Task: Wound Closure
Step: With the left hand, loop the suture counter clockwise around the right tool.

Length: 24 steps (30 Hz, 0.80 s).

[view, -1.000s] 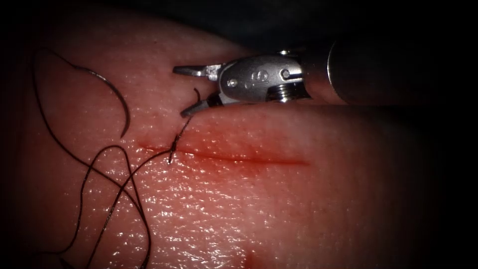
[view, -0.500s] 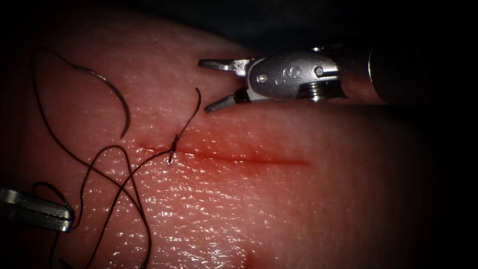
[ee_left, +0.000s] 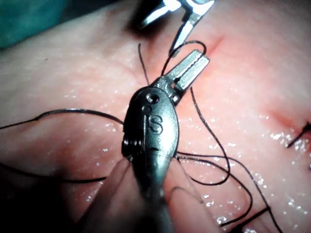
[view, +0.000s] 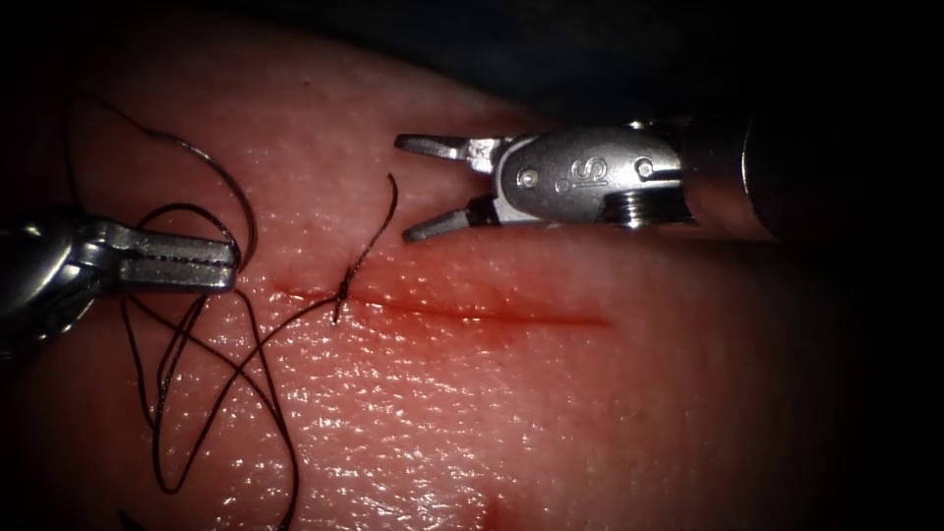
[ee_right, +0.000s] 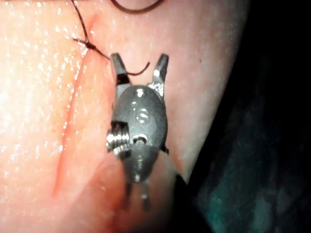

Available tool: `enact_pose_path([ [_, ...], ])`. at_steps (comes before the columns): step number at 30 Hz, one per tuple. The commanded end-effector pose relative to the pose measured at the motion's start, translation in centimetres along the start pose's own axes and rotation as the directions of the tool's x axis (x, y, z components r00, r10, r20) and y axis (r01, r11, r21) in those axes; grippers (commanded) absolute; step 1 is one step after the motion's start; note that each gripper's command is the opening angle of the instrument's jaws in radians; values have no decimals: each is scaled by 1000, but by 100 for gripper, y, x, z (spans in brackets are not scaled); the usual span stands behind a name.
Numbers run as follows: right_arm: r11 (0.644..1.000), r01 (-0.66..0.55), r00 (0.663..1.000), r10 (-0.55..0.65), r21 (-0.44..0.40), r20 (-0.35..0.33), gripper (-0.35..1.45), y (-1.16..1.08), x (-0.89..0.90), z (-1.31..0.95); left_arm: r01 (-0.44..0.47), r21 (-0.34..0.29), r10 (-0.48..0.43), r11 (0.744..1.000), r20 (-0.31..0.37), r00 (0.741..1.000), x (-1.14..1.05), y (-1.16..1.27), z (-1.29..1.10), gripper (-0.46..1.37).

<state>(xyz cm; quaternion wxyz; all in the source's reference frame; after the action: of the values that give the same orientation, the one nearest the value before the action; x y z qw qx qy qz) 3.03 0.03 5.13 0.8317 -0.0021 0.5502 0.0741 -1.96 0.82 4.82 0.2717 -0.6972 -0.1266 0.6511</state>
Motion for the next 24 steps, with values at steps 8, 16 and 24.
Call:
enact_pose_path([
  [8, 999, -41, 999, 41, -32, -10, 33, -9, 12, -11, 5, -7, -5, 1000, -16, 1000, -4, -26, 27, -35],
  [16, 992, -67, 998, 65, -111, -23, -35, -6, 11, -16, 2, -14, -3, 1000, -34, 999, 2, -39, 48, -35],
  [24, 992, -89, 995, 85, -90, -45, -35, -6, 4, -21, 3, -15, -3, 1000, -38, 999, 10, -44, 50, -35],
])
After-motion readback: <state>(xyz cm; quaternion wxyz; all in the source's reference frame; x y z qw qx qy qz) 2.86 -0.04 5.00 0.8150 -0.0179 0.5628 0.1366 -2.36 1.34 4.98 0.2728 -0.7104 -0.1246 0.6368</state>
